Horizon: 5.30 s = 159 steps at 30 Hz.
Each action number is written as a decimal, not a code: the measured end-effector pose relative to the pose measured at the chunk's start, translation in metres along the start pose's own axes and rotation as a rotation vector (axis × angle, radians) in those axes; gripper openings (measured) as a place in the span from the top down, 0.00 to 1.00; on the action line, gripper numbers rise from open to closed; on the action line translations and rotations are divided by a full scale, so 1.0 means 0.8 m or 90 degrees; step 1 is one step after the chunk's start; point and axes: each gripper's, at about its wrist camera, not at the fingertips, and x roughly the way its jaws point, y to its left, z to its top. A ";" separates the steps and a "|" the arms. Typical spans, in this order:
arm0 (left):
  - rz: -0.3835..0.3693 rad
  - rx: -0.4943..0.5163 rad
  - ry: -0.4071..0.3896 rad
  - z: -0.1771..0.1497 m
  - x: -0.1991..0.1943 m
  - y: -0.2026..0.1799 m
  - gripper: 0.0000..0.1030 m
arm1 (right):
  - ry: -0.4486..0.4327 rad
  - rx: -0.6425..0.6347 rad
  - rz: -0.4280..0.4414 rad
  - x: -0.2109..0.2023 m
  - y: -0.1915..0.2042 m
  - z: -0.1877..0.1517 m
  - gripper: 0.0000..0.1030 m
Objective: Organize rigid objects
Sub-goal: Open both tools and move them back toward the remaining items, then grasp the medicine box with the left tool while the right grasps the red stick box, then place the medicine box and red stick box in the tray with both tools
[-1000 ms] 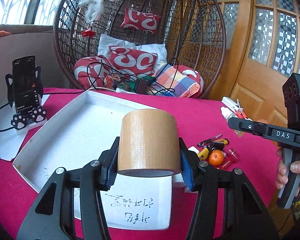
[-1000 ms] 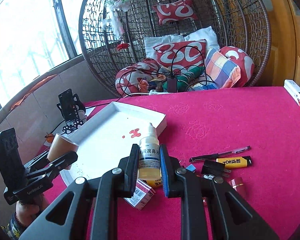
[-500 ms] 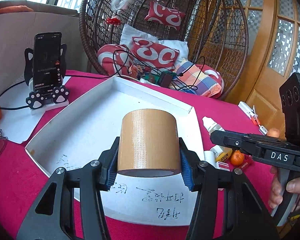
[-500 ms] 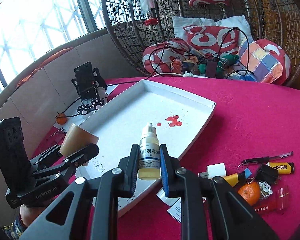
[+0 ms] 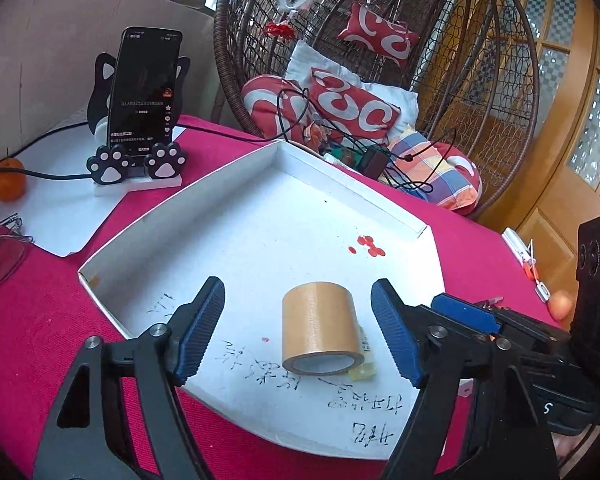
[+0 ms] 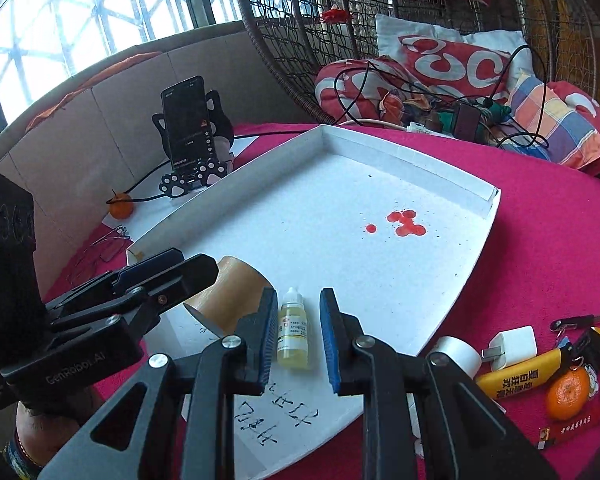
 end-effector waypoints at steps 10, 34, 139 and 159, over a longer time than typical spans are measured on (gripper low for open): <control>0.025 -0.021 -0.049 0.003 -0.020 0.007 0.00 | -0.082 0.028 -0.024 -0.038 -0.016 -0.014 0.00; -0.056 0.154 -0.003 -0.027 -0.009 -0.096 0.00 | -0.149 0.200 -0.276 -0.144 -0.208 -0.070 0.00; -0.150 0.361 0.142 -0.105 0.026 -0.278 0.70 | -0.120 0.170 -0.147 -0.179 -0.232 -0.115 0.21; -0.081 0.222 0.006 -0.005 -0.027 -0.157 0.70 | -0.118 0.093 -0.094 -0.165 -0.159 -0.063 0.21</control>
